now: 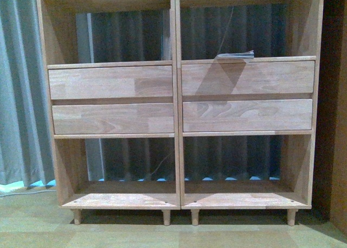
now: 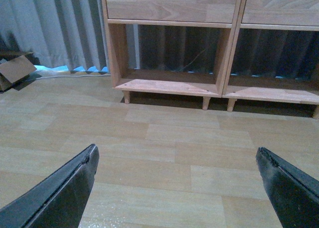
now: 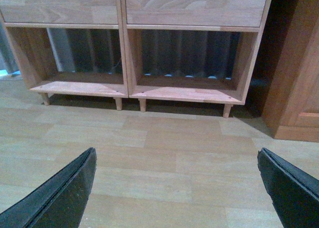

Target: Organize books on shelf

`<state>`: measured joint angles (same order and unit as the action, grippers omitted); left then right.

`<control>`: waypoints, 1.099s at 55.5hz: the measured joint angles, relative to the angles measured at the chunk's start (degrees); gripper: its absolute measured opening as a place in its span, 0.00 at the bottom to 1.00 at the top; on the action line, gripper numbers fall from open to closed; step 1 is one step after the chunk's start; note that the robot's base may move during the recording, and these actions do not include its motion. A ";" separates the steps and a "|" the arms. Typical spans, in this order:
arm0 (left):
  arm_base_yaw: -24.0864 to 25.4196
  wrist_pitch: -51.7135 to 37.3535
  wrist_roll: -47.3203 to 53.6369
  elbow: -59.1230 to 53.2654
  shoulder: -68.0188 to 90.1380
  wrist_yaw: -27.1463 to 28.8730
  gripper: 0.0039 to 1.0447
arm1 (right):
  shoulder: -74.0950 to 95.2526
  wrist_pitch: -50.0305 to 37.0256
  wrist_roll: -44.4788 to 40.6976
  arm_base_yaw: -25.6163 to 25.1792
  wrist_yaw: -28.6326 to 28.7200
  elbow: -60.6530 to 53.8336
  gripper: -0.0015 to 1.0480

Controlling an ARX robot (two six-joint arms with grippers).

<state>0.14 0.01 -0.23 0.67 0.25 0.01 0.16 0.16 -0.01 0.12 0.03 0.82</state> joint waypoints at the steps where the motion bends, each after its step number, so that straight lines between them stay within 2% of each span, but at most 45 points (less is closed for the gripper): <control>1: 0.00 0.00 0.00 0.02 0.00 0.02 0.93 | 0.00 -0.02 0.00 0.00 0.02 0.00 0.93; 61: 0.00 0.00 0.00 0.02 0.00 0.02 0.93 | 0.00 0.00 0.00 0.00 0.02 0.00 0.93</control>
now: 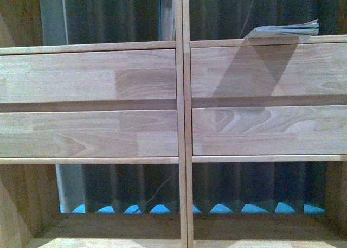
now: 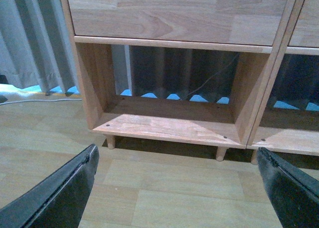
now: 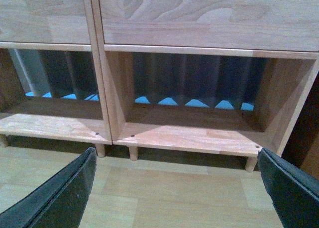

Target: Organize books on shelf

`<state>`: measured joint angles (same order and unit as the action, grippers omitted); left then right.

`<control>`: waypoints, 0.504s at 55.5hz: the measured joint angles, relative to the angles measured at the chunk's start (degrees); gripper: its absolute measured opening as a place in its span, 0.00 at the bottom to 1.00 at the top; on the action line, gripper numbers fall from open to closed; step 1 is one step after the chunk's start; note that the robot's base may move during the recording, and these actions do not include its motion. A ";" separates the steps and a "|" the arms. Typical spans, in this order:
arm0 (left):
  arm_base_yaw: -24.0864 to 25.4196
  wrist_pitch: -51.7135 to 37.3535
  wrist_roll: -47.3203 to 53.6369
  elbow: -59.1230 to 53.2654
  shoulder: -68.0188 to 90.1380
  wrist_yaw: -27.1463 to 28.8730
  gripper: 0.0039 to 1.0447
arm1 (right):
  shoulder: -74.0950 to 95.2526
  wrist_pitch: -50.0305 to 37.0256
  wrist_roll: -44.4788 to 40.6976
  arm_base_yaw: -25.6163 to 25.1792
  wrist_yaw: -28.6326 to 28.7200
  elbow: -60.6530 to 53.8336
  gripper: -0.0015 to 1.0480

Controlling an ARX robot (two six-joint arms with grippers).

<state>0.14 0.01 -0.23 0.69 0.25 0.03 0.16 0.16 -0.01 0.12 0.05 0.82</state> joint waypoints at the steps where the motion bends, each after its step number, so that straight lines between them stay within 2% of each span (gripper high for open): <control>1: 0.00 0.00 0.00 -0.02 0.00 -0.02 0.93 | 0.00 0.00 0.00 0.00 -0.02 0.00 0.93; 28: 0.00 0.00 -0.02 0.00 0.00 -0.02 0.93 | 0.00 0.00 0.00 0.00 0.00 0.00 0.93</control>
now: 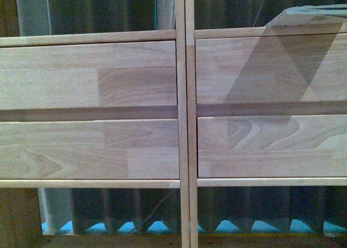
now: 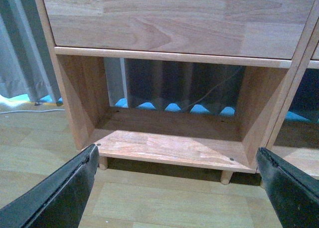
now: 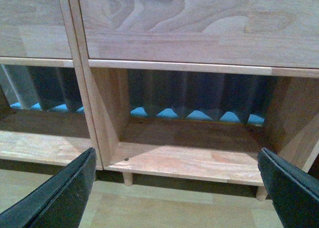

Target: Organize books on shelf

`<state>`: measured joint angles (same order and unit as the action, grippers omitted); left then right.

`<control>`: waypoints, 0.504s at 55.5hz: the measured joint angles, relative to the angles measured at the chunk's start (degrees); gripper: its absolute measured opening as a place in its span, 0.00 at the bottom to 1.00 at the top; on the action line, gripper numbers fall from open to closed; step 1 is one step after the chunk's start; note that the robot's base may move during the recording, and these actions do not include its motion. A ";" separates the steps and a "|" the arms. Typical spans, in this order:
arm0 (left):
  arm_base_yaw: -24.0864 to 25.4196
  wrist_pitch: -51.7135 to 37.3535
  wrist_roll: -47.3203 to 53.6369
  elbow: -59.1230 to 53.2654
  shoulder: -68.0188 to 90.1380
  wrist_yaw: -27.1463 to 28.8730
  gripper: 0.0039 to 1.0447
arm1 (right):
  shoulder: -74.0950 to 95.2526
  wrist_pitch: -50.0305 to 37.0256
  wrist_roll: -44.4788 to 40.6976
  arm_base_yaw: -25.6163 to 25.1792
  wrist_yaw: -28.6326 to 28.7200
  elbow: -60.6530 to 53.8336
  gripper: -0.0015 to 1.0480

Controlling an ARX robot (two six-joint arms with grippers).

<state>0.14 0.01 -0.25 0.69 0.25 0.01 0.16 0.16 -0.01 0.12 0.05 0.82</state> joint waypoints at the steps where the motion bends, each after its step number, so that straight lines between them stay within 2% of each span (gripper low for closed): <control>1: 0.00 0.00 0.02 -0.02 0.00 0.02 0.93 | 0.00 0.00 0.00 0.00 -0.04 0.00 0.93; 28: 0.00 0.00 0.02 -0.02 0.00 0.00 0.93 | 0.00 0.00 0.00 0.00 -0.02 0.00 0.93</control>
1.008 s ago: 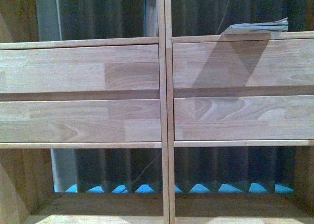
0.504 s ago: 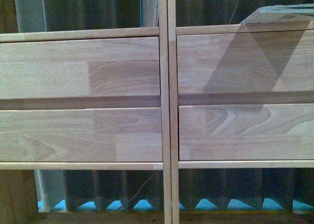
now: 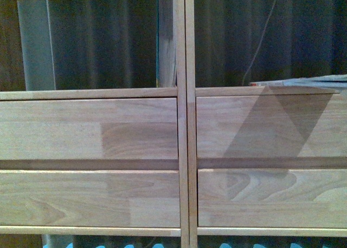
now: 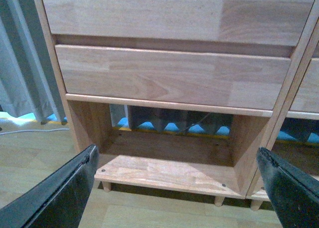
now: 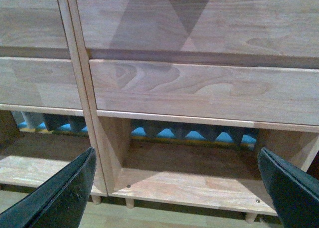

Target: Organize books on shelf

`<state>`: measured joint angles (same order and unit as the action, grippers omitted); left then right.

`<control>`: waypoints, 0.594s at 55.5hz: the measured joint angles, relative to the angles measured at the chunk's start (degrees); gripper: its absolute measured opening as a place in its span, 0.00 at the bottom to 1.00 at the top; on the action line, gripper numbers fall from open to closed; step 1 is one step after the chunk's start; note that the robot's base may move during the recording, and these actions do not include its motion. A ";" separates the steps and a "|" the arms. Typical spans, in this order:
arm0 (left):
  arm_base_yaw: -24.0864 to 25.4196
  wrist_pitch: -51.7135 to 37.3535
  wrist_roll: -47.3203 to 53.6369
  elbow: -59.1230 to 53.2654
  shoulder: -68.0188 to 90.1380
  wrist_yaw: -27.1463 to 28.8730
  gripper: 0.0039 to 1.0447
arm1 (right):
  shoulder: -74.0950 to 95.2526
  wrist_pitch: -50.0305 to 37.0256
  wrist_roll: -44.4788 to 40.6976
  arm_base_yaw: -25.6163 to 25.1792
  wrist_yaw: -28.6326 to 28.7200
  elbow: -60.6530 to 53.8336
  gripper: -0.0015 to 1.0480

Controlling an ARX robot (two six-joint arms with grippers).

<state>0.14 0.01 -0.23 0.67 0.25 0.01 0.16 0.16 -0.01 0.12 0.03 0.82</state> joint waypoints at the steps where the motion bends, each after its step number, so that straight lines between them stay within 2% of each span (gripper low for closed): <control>1: 0.00 0.00 0.02 0.00 0.00 0.00 0.93 | 0.04 0.02 0.04 -0.07 0.31 0.02 0.93; 2: 0.00 0.00 0.00 0.02 0.00 0.00 0.93 | 0.24 0.22 0.55 -0.28 1.22 0.07 0.93; 6: 0.00 0.00 0.00 0.02 0.00 -0.04 0.93 | 5.62 0.68 8.57 -4.85 14.49 2.29 0.93; 10: 0.00 0.00 0.00 0.00 0.00 0.02 0.93 | 12.59 -4.24 17.70 -7.06 20.44 5.68 0.93; 17: 0.00 0.00 0.00 0.02 0.00 0.00 0.93 | 26.23 -14.95 30.75 -6.71 24.13 14.95 0.93; 23: 0.00 0.00 0.00 0.02 0.00 0.00 0.93 | 40.52 -24.02 46.86 -5.68 28.79 23.76 0.93; 28: 0.00 0.00 0.00 0.02 0.00 0.00 0.93 | 52.83 -30.29 60.08 -4.33 26.64 30.86 0.93; 33: 0.00 0.00 0.00 0.00 0.00 0.00 0.93 | 64.41 -32.96 70.69 -3.02 22.64 37.99 0.93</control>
<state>0.14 0.01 -0.23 0.67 0.25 0.01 64.58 -32.80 70.67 -2.90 22.68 38.81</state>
